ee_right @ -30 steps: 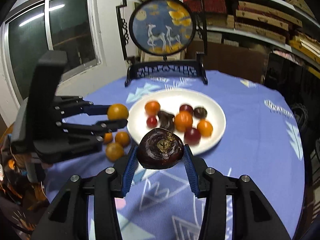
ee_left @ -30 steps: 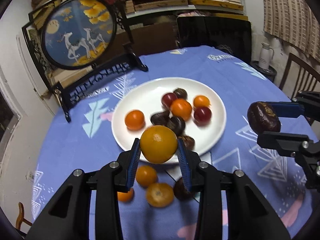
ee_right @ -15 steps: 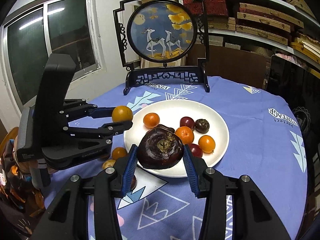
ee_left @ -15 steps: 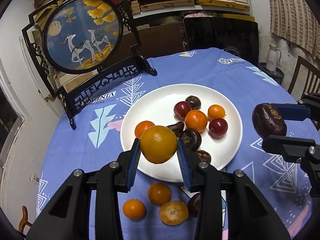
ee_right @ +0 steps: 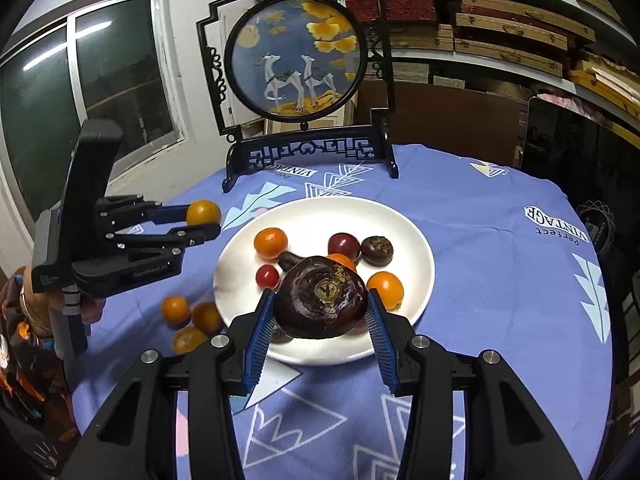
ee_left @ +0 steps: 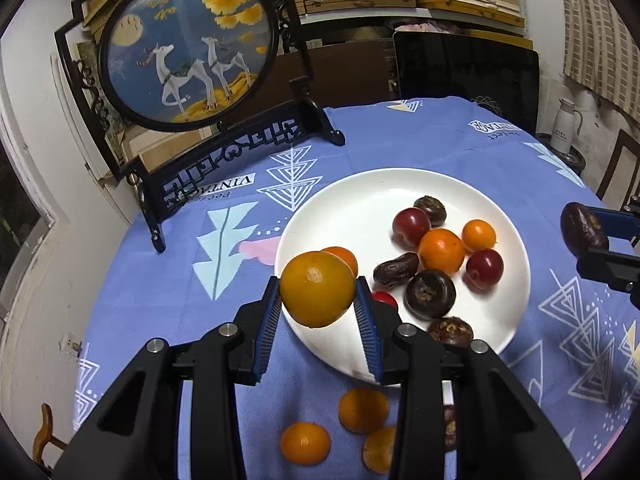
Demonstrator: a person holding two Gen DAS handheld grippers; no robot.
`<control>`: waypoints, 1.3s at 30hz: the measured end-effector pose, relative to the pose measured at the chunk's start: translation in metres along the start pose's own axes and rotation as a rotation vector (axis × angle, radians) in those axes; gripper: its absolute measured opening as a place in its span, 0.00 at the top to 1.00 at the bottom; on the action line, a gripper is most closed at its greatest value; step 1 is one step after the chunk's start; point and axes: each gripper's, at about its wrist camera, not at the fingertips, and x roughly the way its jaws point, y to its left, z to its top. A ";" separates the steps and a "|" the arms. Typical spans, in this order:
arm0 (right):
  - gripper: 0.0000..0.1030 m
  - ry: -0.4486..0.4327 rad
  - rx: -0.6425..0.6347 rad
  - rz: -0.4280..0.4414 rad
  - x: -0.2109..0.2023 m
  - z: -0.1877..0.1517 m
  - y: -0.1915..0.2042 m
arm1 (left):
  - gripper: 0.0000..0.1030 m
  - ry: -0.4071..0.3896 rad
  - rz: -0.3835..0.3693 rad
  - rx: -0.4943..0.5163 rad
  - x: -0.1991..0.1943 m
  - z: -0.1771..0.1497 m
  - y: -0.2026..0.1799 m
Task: Organize fruits
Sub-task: 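Lower the mandarin onto the plate with the left tool while the right places its chestnut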
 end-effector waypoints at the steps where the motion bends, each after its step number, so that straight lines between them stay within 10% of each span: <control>1: 0.55 -0.001 0.005 0.005 0.005 0.003 -0.001 | 0.65 0.006 -0.005 -0.002 0.004 0.002 -0.001; 39: 0.55 0.012 0.094 0.027 0.115 0.069 -0.016 | 0.65 0.066 0.036 0.008 0.096 0.048 -0.019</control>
